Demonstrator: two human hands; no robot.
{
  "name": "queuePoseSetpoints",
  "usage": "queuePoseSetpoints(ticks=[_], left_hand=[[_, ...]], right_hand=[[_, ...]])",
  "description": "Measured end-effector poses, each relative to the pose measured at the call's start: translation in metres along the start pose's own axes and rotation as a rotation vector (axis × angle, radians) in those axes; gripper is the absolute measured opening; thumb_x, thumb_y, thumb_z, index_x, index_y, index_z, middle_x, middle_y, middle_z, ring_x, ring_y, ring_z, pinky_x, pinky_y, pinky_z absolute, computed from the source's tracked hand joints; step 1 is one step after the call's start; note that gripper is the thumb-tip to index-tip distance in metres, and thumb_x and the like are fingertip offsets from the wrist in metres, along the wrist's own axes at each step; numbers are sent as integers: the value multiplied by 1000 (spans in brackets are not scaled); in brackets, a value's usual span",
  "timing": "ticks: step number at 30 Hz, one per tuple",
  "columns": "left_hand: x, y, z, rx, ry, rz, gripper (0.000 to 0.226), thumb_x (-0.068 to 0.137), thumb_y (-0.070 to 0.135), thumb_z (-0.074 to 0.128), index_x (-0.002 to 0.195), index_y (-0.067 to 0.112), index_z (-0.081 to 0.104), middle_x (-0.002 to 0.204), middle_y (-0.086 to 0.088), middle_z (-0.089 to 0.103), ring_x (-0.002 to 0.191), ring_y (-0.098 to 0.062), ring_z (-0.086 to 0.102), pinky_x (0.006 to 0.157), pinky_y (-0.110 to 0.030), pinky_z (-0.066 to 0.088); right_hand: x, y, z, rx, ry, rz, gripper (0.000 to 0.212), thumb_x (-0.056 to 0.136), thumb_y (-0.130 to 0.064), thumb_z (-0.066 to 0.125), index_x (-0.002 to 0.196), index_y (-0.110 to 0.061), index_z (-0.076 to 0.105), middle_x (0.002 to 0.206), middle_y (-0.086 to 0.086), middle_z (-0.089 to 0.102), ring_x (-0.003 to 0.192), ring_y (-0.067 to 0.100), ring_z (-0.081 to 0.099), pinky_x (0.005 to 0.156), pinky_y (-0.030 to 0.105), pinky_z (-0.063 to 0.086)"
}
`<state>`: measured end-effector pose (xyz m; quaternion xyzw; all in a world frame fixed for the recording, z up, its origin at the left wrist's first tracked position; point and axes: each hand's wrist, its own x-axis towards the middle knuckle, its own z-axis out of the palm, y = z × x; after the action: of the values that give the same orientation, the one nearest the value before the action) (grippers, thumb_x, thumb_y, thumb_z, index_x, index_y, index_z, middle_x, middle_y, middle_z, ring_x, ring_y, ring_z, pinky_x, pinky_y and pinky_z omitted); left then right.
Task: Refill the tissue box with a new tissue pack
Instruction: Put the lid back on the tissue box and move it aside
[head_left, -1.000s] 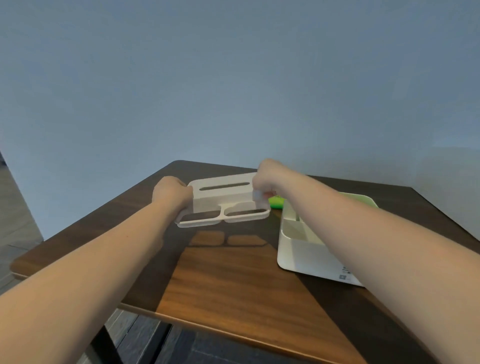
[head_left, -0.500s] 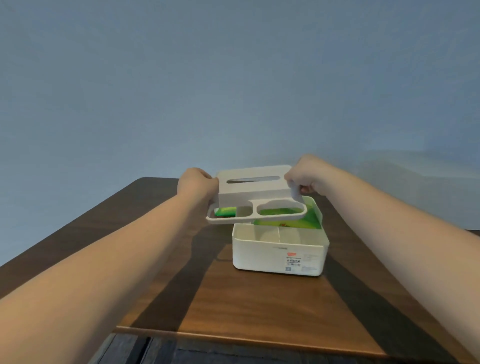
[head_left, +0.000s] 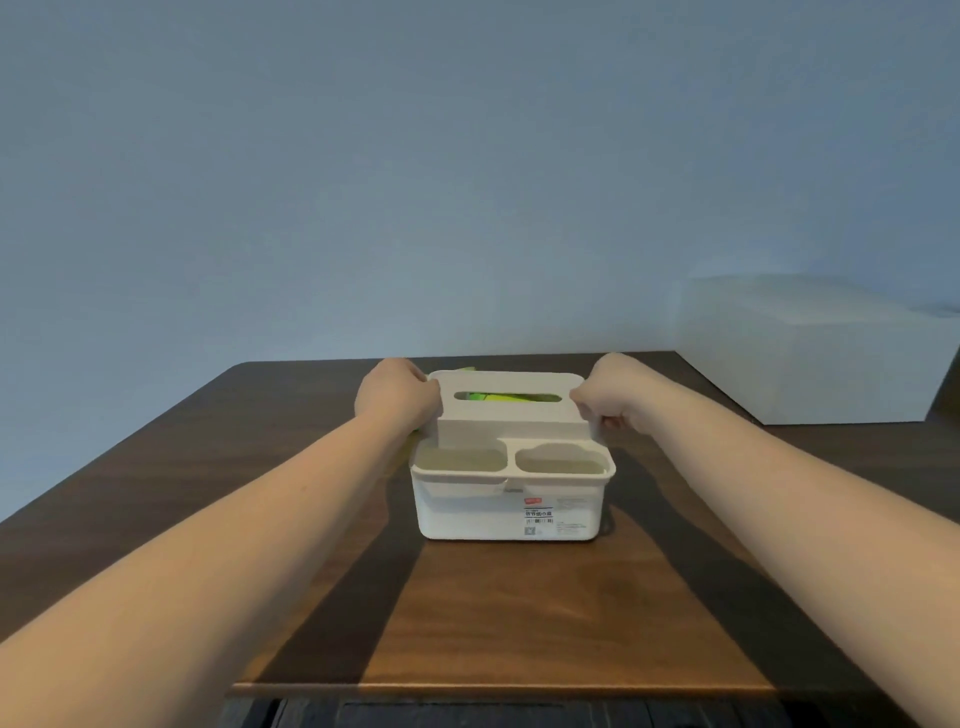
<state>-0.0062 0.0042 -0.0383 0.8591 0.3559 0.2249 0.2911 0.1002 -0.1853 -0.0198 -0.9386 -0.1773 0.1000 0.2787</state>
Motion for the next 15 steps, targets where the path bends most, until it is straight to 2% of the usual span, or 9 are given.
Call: queuePoseSetpoints(ticks=[4,7,11,13,15], left_hand=[[3,-3,4,-4,1,-9,23,76,10,53,84,6,74,79,-6,69,74,-26,61,60,-28,45],[3,-6,8,-29,-4,-21,21,79,9,51,80,6,71,65,-5,65,56,-19,56,52,-25,40],[4,-8,13,-54,-7,-42,19,76,6,51,73,6,69,57,-6,60,57,-24,53,51,-24,40],[5,-8,14,-69,-9,-56,19,77,5,50,70,8,68,57,-6,60,55,-24,52,51,-24,40],[7,-8,15,-88,-18,-68,20,77,4,49,68,8,66,59,-9,61,57,-27,54,55,-26,44]], right_hand=[[4,-2,4,14,-19,27,13,77,7,59,67,-1,62,71,19,59,59,27,50,56,28,42],[4,-2,6,-26,4,15,8,78,7,60,80,0,64,81,18,61,72,30,55,65,32,44],[7,-2,10,-13,12,19,13,75,9,57,81,1,66,97,23,73,72,31,58,65,31,45],[10,1,12,9,21,17,10,82,5,55,82,2,64,86,19,69,65,27,56,61,25,45],[12,2,13,49,31,15,21,87,1,50,67,-5,50,74,12,54,58,20,48,53,23,41]])
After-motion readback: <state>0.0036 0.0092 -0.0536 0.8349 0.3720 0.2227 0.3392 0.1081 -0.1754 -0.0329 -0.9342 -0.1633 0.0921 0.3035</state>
